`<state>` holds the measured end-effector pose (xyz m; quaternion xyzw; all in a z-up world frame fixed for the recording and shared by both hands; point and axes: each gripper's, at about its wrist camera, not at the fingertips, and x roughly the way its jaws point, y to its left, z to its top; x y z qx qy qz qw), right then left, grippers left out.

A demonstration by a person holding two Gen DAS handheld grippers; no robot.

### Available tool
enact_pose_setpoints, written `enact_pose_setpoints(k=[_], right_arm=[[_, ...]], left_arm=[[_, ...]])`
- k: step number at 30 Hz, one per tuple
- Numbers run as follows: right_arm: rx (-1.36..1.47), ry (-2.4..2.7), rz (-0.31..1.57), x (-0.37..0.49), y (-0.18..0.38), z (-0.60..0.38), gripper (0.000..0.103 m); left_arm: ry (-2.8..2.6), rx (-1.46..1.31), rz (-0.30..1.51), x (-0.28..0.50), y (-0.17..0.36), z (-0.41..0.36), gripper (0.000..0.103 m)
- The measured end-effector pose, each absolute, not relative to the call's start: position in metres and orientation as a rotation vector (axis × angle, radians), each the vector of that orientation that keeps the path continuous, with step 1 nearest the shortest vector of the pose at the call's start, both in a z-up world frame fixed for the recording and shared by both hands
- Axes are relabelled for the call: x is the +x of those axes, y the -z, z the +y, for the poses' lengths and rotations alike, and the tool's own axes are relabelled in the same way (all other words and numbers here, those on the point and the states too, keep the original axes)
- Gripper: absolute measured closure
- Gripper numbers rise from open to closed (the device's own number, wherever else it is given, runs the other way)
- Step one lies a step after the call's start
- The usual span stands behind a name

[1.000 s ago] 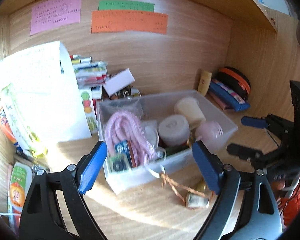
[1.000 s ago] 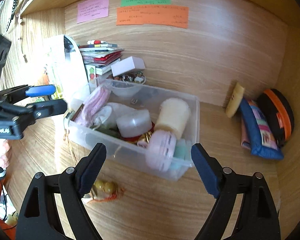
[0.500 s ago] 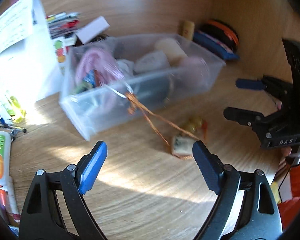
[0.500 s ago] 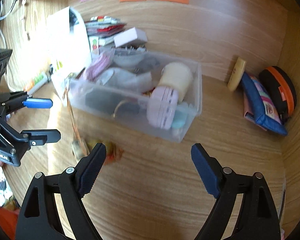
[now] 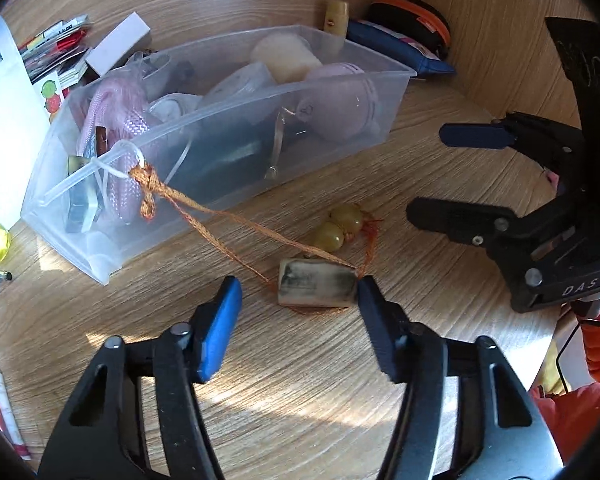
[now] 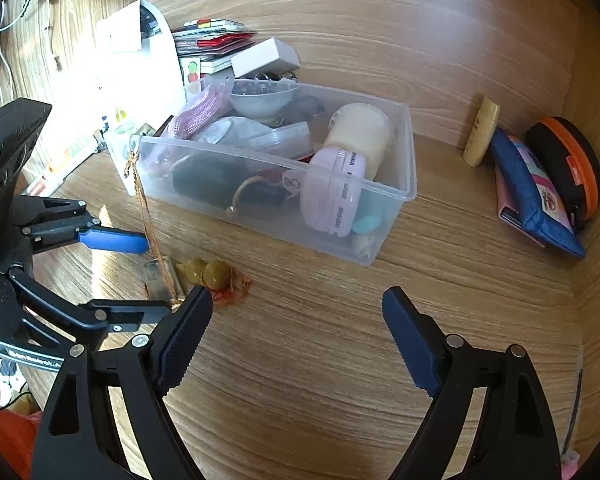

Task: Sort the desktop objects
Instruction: 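Grasp the gourd charm with the right tool while the left tool grasps its tag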

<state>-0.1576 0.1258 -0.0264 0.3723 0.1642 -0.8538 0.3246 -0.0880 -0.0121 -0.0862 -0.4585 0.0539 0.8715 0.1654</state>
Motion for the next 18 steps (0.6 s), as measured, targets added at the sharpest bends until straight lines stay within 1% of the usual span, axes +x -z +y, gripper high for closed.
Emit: enact_pose_setpoints(k=[2,5,8,9,10,11,13,18], right_arm=[[0.99,2.212,0.431,-0.159,0.029,0.121,0.02],[0.999,2.195,0.438,-0.159,0.034,0.113,0.02],[1.0,2.175,0.458,-0.159,0.038,0.104,0.02],[1.005,2.163,0.464,-0.159,0.039,0.1,0.025],[1.009,2.15,0.468,-0.159,0.04,0.097,0.032],[1.02,2.126,0.478,-0.16,0.042,0.092,0.036],[1.033,2.106,0.492,-0.161,0.045,0.086,0.05],[1.056,2.067,0.52,-0.162,0.052,0.073,0.059]], left_arm=[[-2.493,-1.294,0.158,-0.087,0.086,-0.014,0.055],[-2.497,-1.285,0.15,-0.088,0.087,-0.017,0.06],[-2.486,-1.28,0.126,-0.091,0.086,-0.021,0.062],[-2.484,-1.281,0.123,-0.093,0.086,-0.022,0.062],[-2.484,-1.283,0.122,-0.093,0.086,-0.023,0.062],[-2.485,-1.283,0.122,-0.094,0.086,-0.022,0.062],[-2.492,-1.279,0.128,-0.096,0.087,-0.021,0.062],[-2.501,-1.263,0.107,-0.099,0.088,-0.022,0.064]])
